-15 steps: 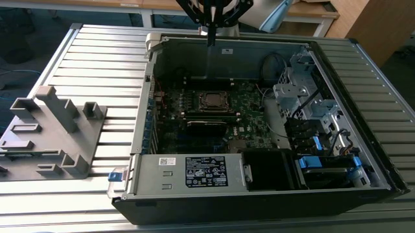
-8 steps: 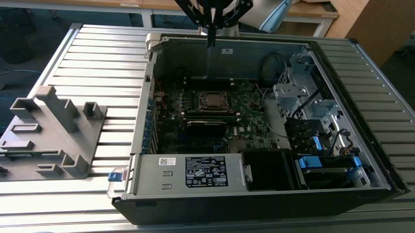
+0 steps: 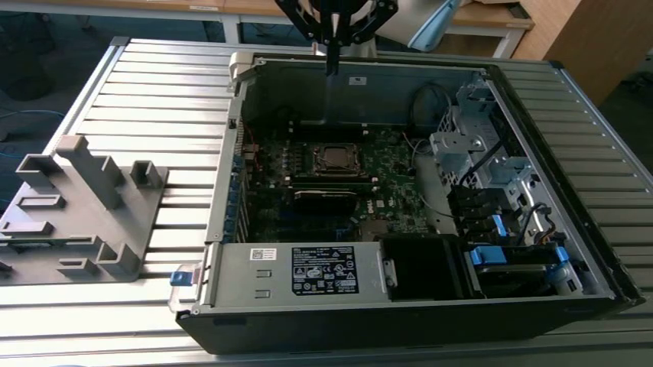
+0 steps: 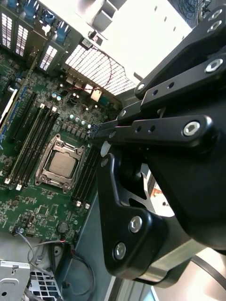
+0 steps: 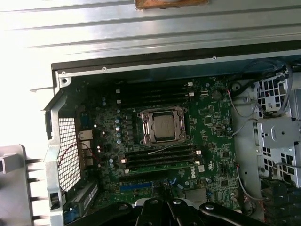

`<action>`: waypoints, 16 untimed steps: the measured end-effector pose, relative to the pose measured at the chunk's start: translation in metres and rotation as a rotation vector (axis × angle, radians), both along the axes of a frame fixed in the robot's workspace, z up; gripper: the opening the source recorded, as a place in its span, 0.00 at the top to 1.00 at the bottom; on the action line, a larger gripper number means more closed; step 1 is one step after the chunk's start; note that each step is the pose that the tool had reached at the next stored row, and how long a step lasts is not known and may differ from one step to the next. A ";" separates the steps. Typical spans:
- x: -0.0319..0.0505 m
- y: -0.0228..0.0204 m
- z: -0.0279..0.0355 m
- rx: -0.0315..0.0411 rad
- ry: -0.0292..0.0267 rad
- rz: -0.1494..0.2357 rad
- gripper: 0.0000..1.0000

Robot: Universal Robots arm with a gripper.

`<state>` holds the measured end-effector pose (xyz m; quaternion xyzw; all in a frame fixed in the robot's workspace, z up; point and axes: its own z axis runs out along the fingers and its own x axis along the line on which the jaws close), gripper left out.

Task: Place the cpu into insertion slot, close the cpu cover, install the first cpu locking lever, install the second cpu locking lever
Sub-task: 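Install the second cpu locking lever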

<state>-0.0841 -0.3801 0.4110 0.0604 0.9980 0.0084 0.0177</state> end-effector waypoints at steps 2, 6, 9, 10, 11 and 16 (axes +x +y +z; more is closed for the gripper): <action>0.0000 0.0000 -0.0004 -0.0001 0.0001 0.000 0.90; 0.0000 0.0000 -0.0006 -0.0001 0.0001 0.000 0.90; 0.0000 0.0000 -0.0006 -0.0002 0.0001 0.000 0.90; 0.0000 0.0000 -0.0010 0.0001 -0.0001 0.000 0.90; 0.0000 0.0000 -0.0016 0.0001 -0.0001 0.000 0.90; 0.0000 0.0000 -0.0037 -0.0003 0.0002 0.000 0.90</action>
